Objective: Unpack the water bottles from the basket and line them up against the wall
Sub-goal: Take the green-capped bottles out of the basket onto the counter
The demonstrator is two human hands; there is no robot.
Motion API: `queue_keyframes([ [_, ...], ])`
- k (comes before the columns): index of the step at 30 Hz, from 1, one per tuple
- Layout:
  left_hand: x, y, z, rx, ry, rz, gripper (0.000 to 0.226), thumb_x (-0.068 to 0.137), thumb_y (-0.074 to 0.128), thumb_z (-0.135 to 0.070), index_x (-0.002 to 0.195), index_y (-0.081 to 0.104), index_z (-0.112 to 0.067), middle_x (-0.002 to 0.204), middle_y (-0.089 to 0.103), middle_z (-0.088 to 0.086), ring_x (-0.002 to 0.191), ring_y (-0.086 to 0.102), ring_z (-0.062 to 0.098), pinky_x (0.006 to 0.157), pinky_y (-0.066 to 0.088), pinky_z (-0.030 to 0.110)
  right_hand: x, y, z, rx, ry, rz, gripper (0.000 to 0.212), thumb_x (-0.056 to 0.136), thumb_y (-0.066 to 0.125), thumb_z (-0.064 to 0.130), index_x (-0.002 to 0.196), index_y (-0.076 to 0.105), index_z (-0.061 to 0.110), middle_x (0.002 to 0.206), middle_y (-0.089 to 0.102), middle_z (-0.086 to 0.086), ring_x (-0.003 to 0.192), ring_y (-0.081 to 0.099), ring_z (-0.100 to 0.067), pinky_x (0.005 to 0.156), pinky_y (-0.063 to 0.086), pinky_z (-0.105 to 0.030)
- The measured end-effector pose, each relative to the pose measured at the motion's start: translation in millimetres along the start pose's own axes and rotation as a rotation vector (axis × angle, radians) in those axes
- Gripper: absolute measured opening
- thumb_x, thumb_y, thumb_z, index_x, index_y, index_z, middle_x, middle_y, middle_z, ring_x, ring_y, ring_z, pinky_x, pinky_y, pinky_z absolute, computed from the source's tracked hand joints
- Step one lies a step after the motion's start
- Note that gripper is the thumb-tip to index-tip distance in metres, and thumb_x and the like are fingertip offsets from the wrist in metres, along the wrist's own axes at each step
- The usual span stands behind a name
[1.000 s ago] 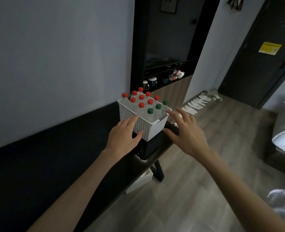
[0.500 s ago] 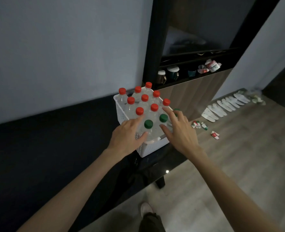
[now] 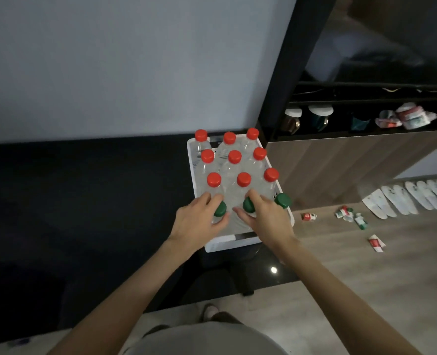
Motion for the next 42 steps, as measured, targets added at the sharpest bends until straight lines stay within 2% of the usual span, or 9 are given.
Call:
queue_keyframes([
  [5,3,0,-10,0.053,0.026,-0.025,0.021,0.088,0.051,-0.036,0.093,0.054,-0.016,0.078,0.053,-0.001,0.061,0.054,0.012,0.047,0.029,0.019,-3,8,1,0.345,0.061,-0.074,0.023,0.088,0.067,0.026,0.086,0.049,0.010,0.073,0.059,-0.001,0.067,0.059,-0.016,0.063,0.052,-0.037],
  [9,1,1,-9,-0.015,0.002,-0.049,0.017,0.086,0.060,-0.028,0.091,0.053,-0.013,0.078,0.050,0.000,0.062,0.044,0.009,0.049,0.022,0.012,-1,7,0,0.405,0.081,-0.087,0.021,0.087,0.068,0.023,0.086,0.051,0.011,0.072,0.060,0.000,0.067,0.059,-0.015,0.062,0.051,-0.034],
  [15,-4,-9,-14,-0.059,0.044,-0.052,0.014,0.088,0.061,-0.025,0.094,0.055,-0.013,0.084,0.050,0.000,0.070,0.047,0.010,0.053,0.043,0.024,2,-1,-2,0.403,0.050,-0.105,0.020,0.086,0.068,0.027,0.086,0.052,0.016,0.067,0.060,0.002,0.062,0.059,-0.015,0.061,0.052,-0.039],
  [21,17,-63,-30,-0.118,0.031,-0.212,0.022,0.085,0.050,-0.033,0.095,0.056,-0.015,0.086,0.049,-0.005,0.073,0.047,0.010,0.055,0.049,0.030,21,-64,29,0.382,-0.083,-0.228,0.016,0.084,0.071,0.026,0.081,0.055,0.022,0.062,0.053,0.013,0.059,0.053,-0.004,0.054,0.039,-0.012],
  [23,25,-89,-33,-0.155,0.019,-0.271,0.022,0.085,0.049,-0.034,0.094,0.056,-0.014,0.083,0.045,-0.009,0.070,0.044,0.009,0.055,0.046,0.030,30,-93,44,0.416,-0.133,-0.253,0.016,0.083,0.071,0.029,0.081,0.055,0.028,0.061,0.053,0.016,0.061,0.055,-0.004,0.056,0.039,-0.014],
  [26,33,-131,-35,-0.209,0.017,-0.332,0.018,0.086,0.054,-0.033,0.094,0.056,-0.017,0.084,0.049,-0.006,0.071,0.046,0.012,0.058,0.044,0.032,42,-132,70,0.510,-0.211,-0.275,0.016,0.079,0.068,0.040,0.084,0.060,0.027,0.068,0.060,0.012,0.065,0.059,-0.010,0.062,0.050,-0.036],
  [28,36,-158,-36,-0.209,0.034,-0.379,0.016,0.086,0.054,-0.032,0.093,0.054,-0.018,0.083,0.050,-0.003,0.070,0.046,0.014,0.058,0.044,0.033,51,-155,88,0.576,-0.268,-0.306,0.020,0.078,0.066,0.042,0.086,0.062,0.024,0.073,0.065,0.008,0.068,0.062,-0.016,0.066,0.052,-0.043],
  [35,31,-231,4,-0.178,0.016,-0.536,0.024,0.084,0.046,-0.041,0.092,0.052,-0.019,0.082,0.050,-0.002,0.070,0.046,0.016,0.060,0.039,0.029,82,-179,160,0.654,-0.406,-0.324,0.016,0.080,0.071,0.030,0.088,0.065,0.018,0.079,0.069,0.007,0.073,0.065,-0.014,0.073,0.053,-0.042],
  [42,-3,-243,98,-0.139,-0.096,-0.497,0.017,0.086,0.052,-0.034,0.091,0.052,-0.018,0.083,0.052,0.001,0.070,0.049,0.018,0.061,0.045,0.037,112,-111,231,0.687,-0.391,-0.170,0.012,0.081,0.072,0.024,0.085,0.063,0.017,0.075,0.066,0.008,0.069,0.060,-0.007,0.068,0.050,-0.030],
])
Point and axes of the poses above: each hand's wrist, its own x-axis towards the middle knuckle, its own y-axis out of the palm, z = x × y, the point moved 3 cm from there along x, towards the middle knuckle
